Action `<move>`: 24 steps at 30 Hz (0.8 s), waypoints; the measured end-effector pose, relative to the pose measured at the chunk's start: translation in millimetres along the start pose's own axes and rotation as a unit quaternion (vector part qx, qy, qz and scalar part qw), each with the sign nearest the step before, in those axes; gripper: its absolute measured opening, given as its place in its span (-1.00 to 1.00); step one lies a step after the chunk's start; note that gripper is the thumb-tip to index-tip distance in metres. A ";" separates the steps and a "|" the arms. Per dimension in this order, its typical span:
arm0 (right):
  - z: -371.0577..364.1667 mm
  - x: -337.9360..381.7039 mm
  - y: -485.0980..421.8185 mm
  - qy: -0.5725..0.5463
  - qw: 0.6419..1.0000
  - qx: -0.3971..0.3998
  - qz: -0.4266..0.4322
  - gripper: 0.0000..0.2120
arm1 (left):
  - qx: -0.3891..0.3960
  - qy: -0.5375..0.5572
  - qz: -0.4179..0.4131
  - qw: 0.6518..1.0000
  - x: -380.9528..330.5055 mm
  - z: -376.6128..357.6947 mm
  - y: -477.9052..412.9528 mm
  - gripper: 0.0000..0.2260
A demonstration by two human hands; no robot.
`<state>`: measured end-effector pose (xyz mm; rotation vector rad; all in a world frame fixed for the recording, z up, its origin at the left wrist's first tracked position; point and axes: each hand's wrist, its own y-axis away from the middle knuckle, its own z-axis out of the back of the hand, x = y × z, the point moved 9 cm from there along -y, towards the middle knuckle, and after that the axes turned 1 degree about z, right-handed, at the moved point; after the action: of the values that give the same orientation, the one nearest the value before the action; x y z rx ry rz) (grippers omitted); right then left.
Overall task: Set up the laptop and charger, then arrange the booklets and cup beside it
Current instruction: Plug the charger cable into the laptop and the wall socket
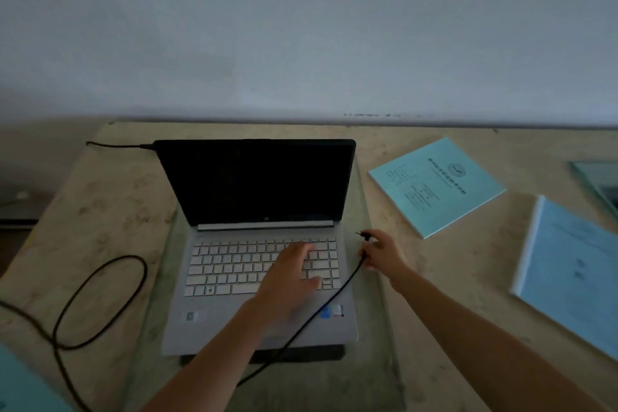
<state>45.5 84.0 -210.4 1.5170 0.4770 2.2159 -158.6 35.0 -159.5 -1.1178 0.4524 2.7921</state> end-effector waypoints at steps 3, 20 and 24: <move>-0.4 7.0 -23.0 0.061 0.996 -0.042 0.043 -0.76 | 0.001 -0.070 0.005 0.998 5.7 -6.9 -19.1 -0.37; -1.3 20.8 -21.1 0.145 0.981 -0.054 0.113 -0.87 | 0.101 -0.227 0.012 0.969 18.4 -34.6 -47.3 0.03; 26.9 30.3 -31.7 0.067 0.984 -0.121 0.111 -0.90 | 0.095 -0.258 -0.005 0.962 16.1 -34.0 -44.5 0.07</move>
<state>65.4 128.1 -192.6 1.3541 0.0733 2.4533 -138.9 66.5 -204.4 -0.3280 0.6279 2.8010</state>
